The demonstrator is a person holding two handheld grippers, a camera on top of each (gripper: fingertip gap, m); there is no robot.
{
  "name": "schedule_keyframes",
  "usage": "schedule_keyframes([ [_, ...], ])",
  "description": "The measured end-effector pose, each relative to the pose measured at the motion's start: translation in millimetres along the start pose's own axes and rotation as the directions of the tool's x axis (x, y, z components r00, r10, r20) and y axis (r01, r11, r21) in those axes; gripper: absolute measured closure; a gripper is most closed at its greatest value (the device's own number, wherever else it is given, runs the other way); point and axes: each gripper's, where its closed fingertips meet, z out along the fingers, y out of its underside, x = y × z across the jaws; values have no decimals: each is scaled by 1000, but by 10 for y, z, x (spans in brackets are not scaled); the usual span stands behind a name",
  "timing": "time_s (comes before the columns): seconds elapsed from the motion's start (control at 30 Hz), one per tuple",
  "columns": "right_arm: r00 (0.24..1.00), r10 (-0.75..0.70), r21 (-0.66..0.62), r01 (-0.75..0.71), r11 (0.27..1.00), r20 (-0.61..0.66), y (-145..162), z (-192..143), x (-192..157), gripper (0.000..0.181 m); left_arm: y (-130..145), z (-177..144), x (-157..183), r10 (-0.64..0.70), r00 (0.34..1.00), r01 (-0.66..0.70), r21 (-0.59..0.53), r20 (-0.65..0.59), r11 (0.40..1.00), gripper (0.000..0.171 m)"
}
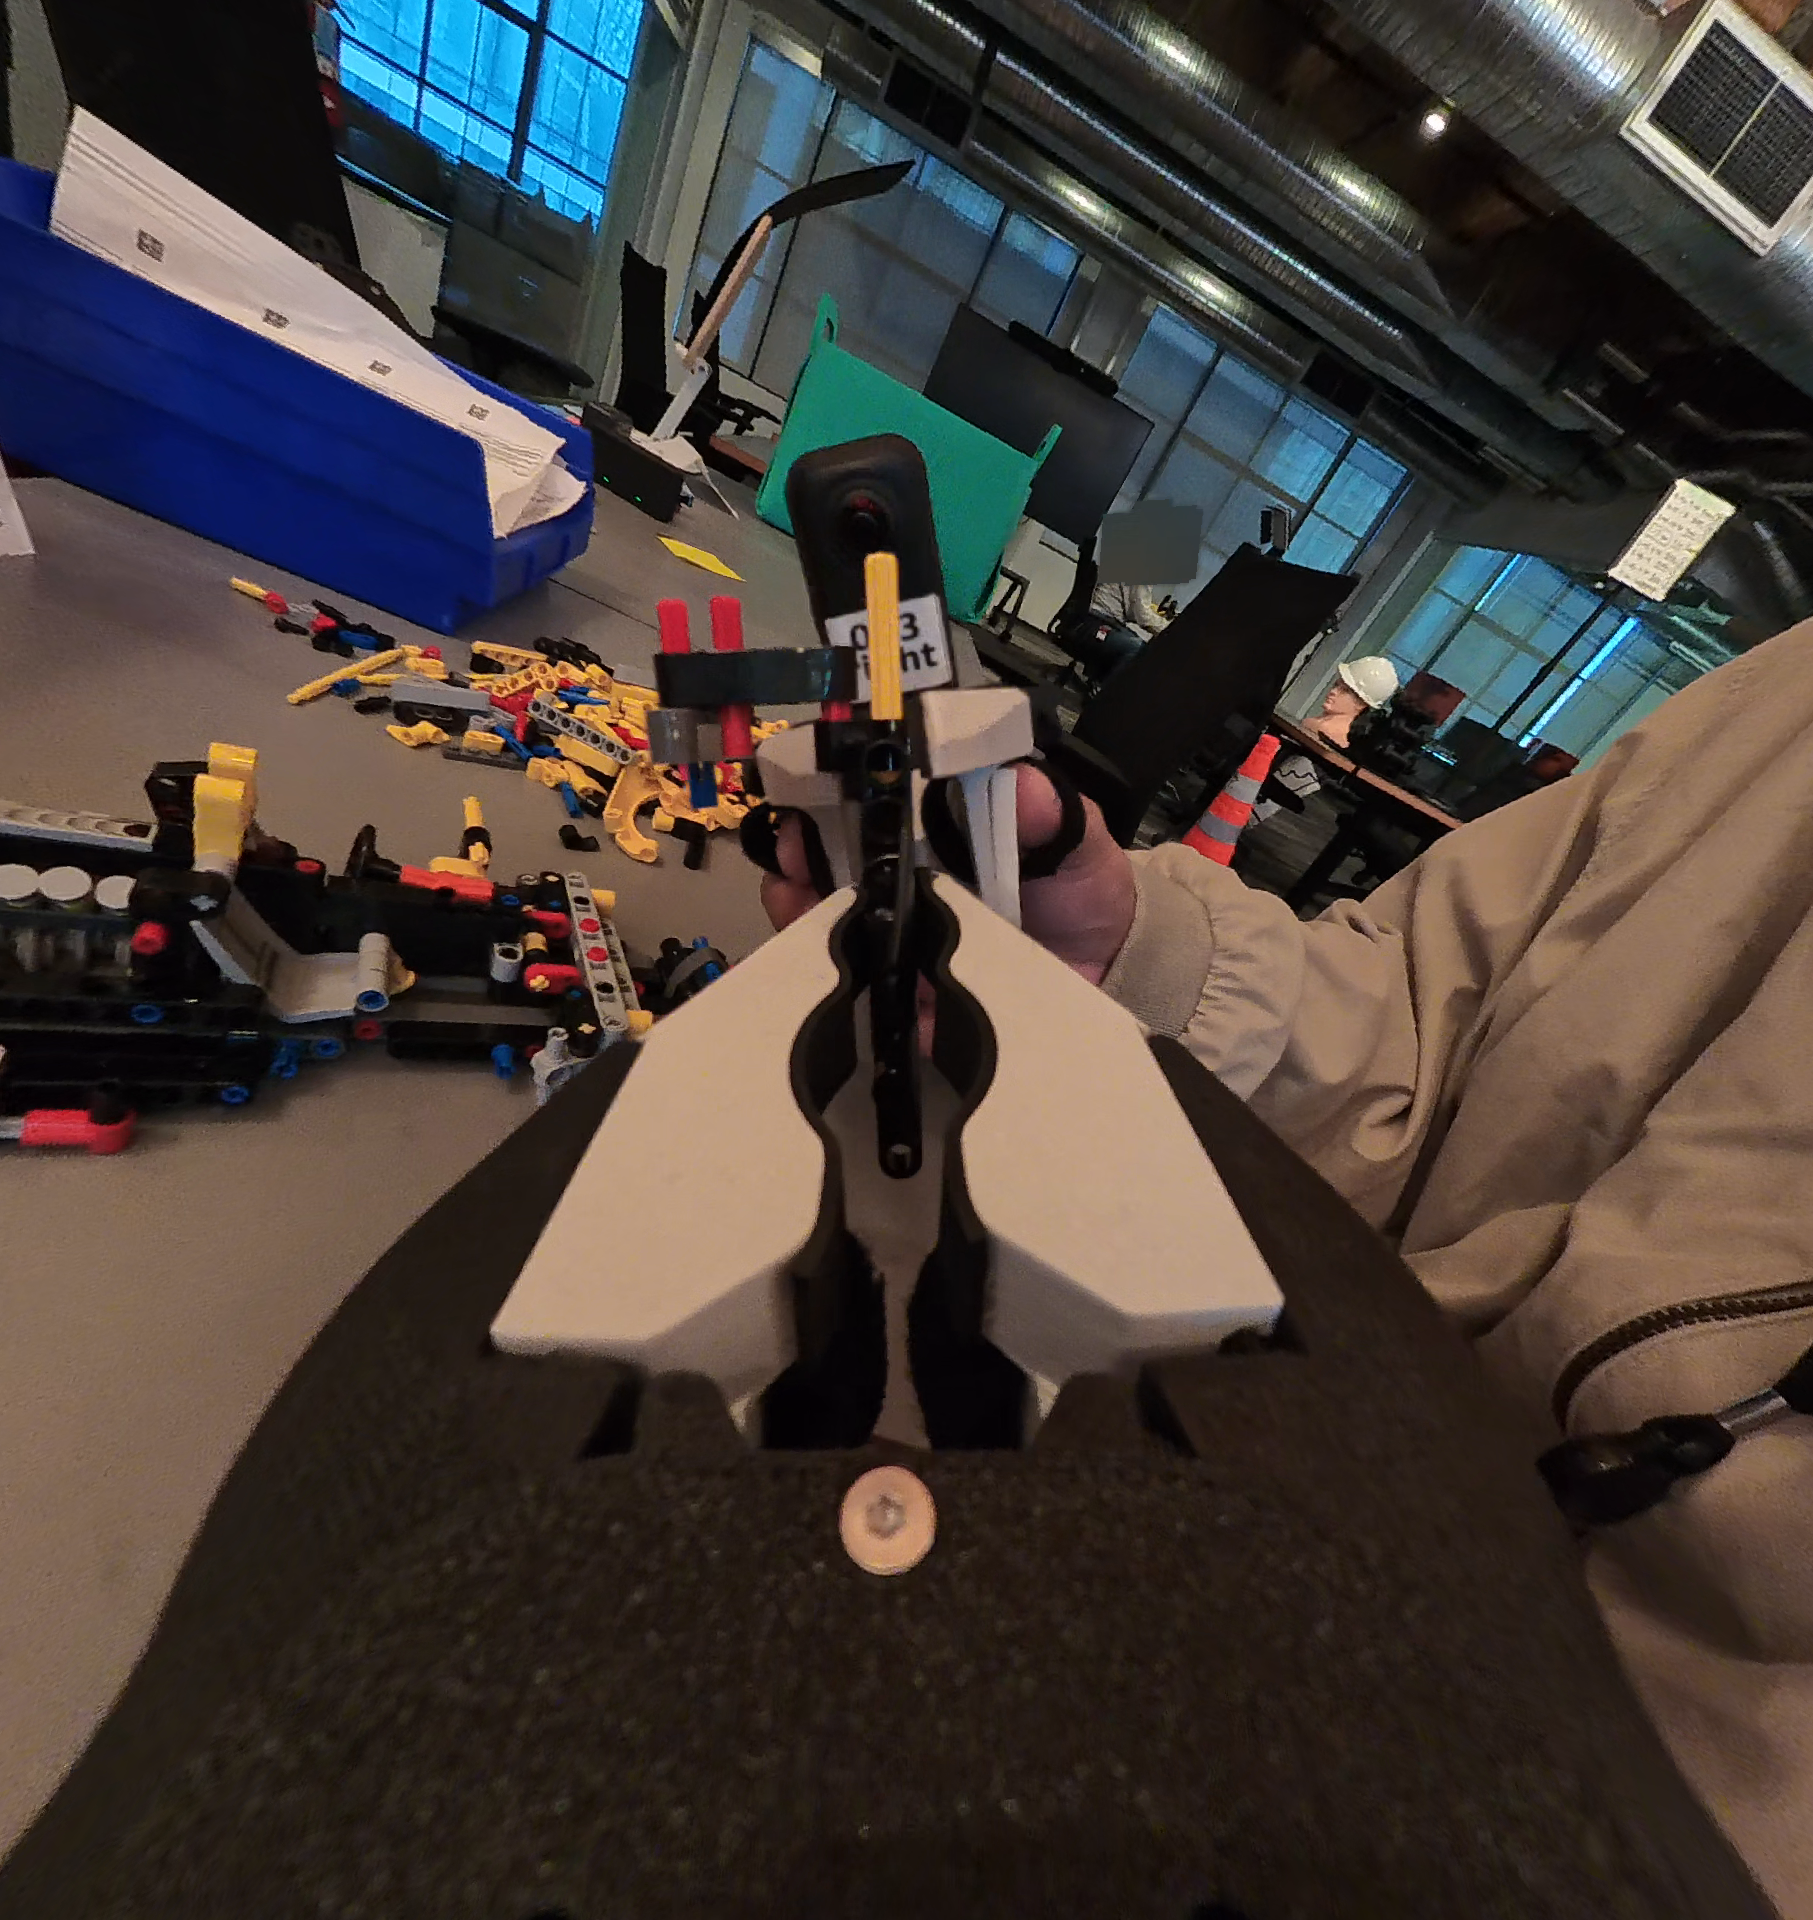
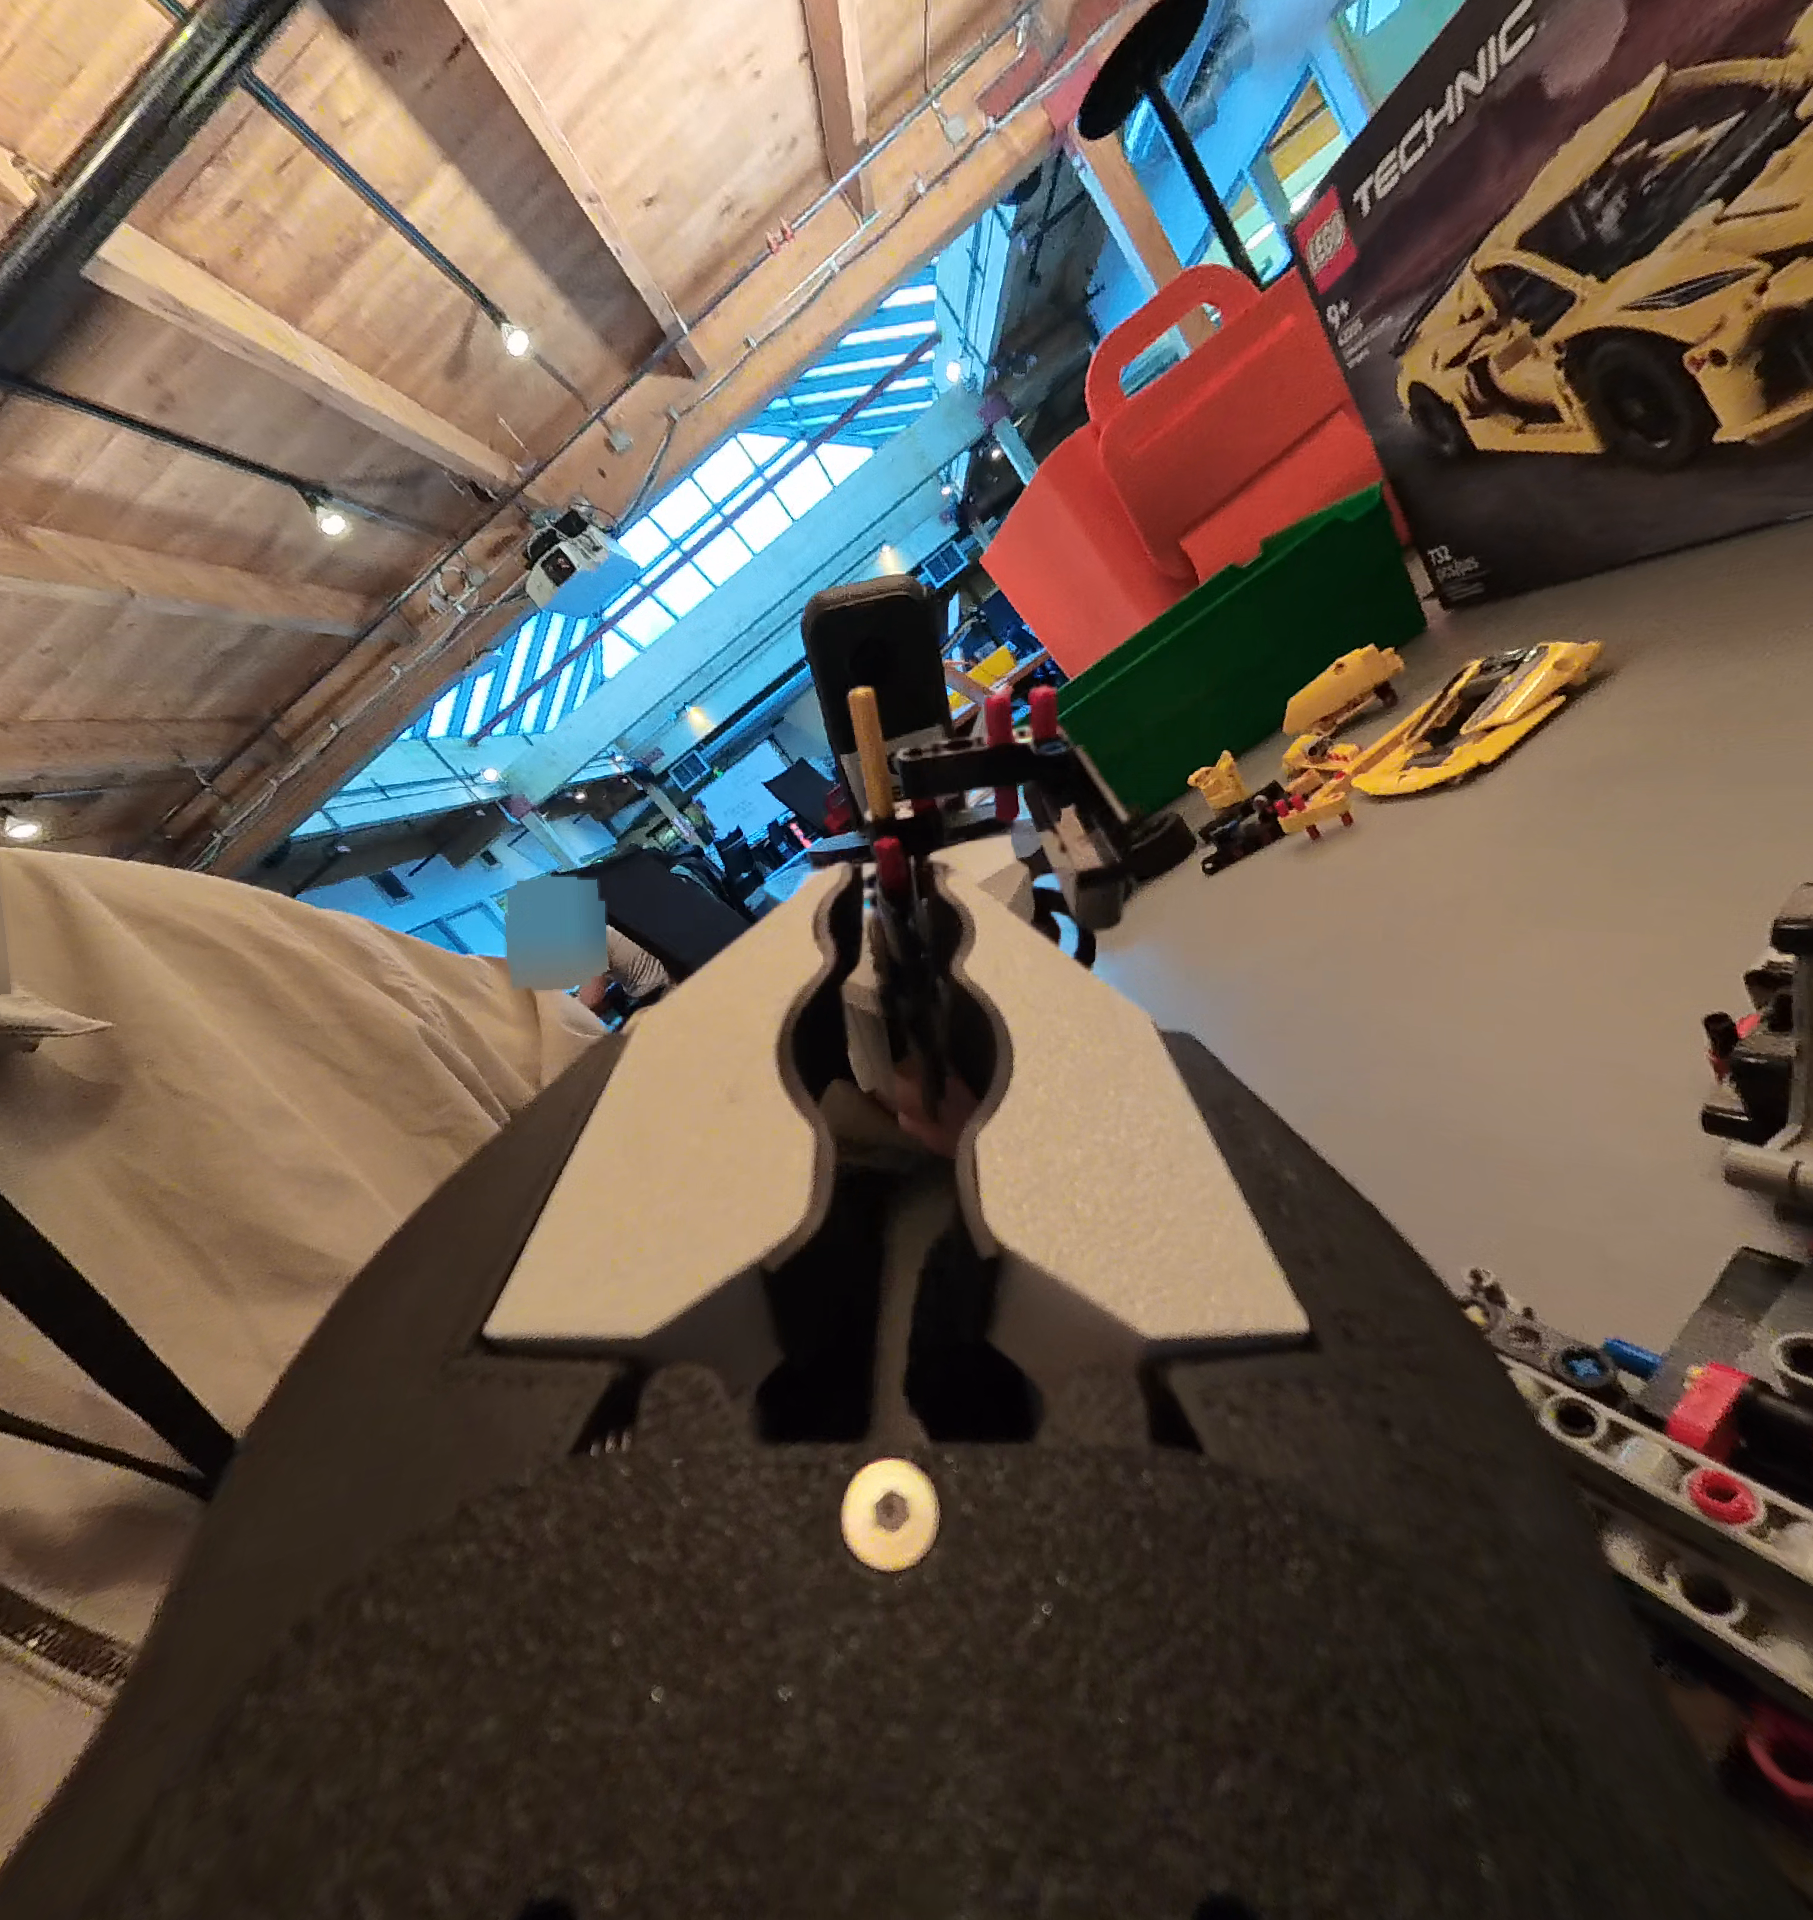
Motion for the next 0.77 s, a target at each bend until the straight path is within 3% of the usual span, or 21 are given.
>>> schedule_keyframes([
  [0.23,1000,-26,-18,26,1000,-15,18,11,1,177,28,40,5,-27,1000,26,-9,-11,1000,165],
  [0.33,998,-46,-32,45,998,-52,13,-37,42,180,71,78,-44,18,999,-17,-25,42,1000,165],
  [0.6,1000,9,90,-7,996,-16,-112,-54,12,181,-30,111,-23,10,1000,-10,17,25,1000,164],
  [0.7,998,-59,102,59,993,-10,-158,-33,-76,181,-91,106,48,27,1000,-27,46,-3,999,164],
  [0.77,999,-21,161,16,987,29,-223,-64,-86,178,13,127,28,87,996,-86,-26,24,996,164],
])
